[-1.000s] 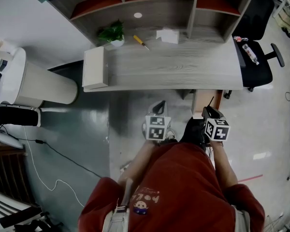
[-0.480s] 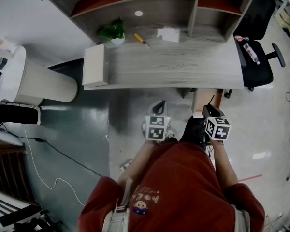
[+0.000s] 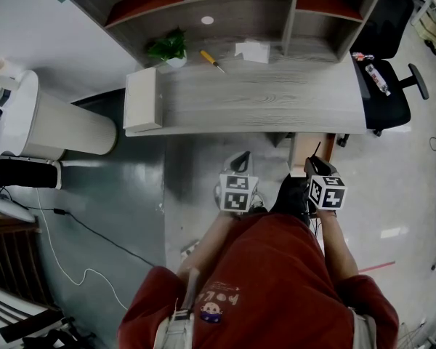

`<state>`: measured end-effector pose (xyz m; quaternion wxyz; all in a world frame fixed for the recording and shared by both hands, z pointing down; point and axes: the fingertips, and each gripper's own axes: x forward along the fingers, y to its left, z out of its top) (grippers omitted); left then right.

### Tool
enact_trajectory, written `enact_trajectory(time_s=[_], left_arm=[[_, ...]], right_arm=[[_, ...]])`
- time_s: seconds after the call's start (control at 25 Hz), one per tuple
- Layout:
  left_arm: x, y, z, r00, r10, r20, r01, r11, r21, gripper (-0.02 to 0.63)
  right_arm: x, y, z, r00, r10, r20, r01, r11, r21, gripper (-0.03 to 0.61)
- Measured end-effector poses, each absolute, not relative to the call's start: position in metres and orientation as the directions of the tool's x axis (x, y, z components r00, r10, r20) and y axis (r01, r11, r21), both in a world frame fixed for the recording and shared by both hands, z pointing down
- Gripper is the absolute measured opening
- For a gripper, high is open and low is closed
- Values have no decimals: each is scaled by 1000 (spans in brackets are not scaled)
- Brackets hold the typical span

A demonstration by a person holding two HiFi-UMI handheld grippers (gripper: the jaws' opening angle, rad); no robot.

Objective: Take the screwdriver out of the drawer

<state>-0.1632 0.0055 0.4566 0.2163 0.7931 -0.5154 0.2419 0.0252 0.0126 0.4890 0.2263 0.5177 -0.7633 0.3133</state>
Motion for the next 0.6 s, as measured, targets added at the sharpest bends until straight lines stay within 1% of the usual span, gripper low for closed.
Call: enact_trajectory(time_s=[0.6], left_arm=[[-162, 4, 450, 358, -709, 607, -916, -393, 81, -2]], right_arm=[[31, 13, 487, -351, -639, 685, -935, 273, -225, 72]])
